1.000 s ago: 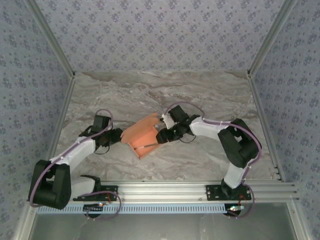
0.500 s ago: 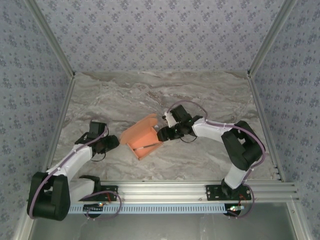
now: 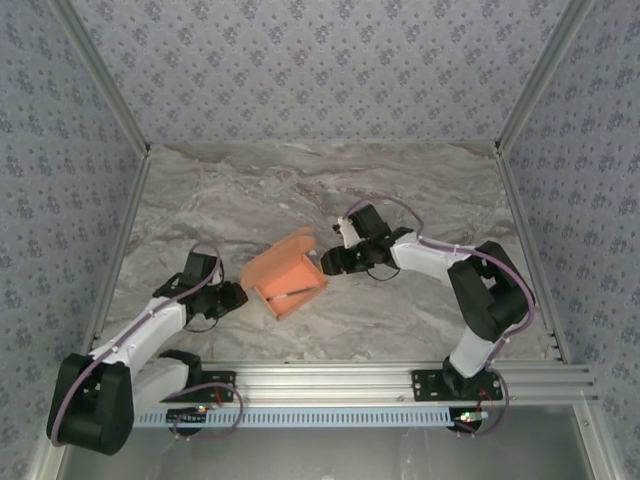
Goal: Fold the paper box
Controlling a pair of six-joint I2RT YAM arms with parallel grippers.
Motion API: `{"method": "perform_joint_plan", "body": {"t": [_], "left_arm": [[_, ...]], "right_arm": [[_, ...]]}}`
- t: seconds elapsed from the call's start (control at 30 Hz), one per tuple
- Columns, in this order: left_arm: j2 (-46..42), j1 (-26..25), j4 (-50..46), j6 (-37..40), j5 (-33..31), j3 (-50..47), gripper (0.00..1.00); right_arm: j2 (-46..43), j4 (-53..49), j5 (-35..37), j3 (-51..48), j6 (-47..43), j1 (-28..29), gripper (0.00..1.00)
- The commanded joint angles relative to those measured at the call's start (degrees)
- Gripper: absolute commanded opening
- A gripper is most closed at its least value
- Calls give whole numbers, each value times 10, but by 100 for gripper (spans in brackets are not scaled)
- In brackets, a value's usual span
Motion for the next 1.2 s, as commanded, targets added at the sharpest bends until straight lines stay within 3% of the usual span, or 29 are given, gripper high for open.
{"method": "perform_joint_plan", "body": {"t": [0.0, 0.37, 0.7, 0.97, 1.17], "left_arm": [[-5, -8, 27, -37, 38, -16, 33], [75, -20, 164, -69, 72, 1, 34], [247, -89, 237, -64, 43, 131, 34], [363, -116, 226, -35, 29, 270, 34], [327, -112, 158, 35, -41, 279, 38]], "right_arm": [[-21, -17, 9, 3, -12, -8, 57], [-55, -38, 16, -5, -23, -44, 57], [-118, -59, 40, -47, -31, -106, 57], [-206, -57, 92, -117, -51, -158, 57], [-273, -36, 104, -161, -94, -158, 58]]}}
